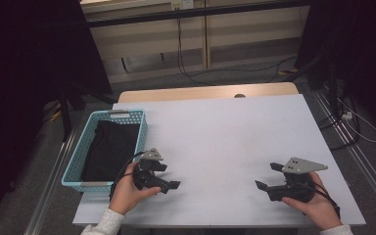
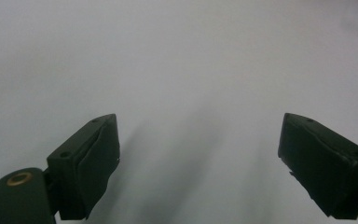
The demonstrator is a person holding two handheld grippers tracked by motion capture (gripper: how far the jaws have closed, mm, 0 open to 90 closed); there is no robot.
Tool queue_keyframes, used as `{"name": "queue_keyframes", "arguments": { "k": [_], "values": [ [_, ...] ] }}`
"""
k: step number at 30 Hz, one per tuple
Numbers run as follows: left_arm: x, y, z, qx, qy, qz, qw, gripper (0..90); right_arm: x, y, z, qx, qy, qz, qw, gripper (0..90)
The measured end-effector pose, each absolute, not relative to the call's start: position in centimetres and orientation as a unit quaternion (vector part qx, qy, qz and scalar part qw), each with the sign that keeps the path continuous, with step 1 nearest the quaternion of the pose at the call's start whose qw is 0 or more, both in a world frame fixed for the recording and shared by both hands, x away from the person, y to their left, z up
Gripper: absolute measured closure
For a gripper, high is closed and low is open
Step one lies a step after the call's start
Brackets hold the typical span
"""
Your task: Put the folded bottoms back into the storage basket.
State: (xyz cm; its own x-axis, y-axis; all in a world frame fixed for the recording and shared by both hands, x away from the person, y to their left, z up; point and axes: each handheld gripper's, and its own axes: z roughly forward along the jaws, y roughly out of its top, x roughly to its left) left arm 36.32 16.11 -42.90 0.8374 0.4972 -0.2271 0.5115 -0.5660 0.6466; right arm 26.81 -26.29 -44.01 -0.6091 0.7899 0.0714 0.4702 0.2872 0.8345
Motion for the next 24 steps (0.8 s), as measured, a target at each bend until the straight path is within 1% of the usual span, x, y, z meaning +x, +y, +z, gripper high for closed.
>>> {"name": "queue_keyframes", "arguments": {
  "k": [24],
  "values": [
    [35.37, 16.91, -43.16, 0.884, 0.283, -0.002, 0.372, 9.9, 26.80, -26.04, -44.31, 0.401, 0.787, 0.434, 0.178, 17.4]
  ]
}}
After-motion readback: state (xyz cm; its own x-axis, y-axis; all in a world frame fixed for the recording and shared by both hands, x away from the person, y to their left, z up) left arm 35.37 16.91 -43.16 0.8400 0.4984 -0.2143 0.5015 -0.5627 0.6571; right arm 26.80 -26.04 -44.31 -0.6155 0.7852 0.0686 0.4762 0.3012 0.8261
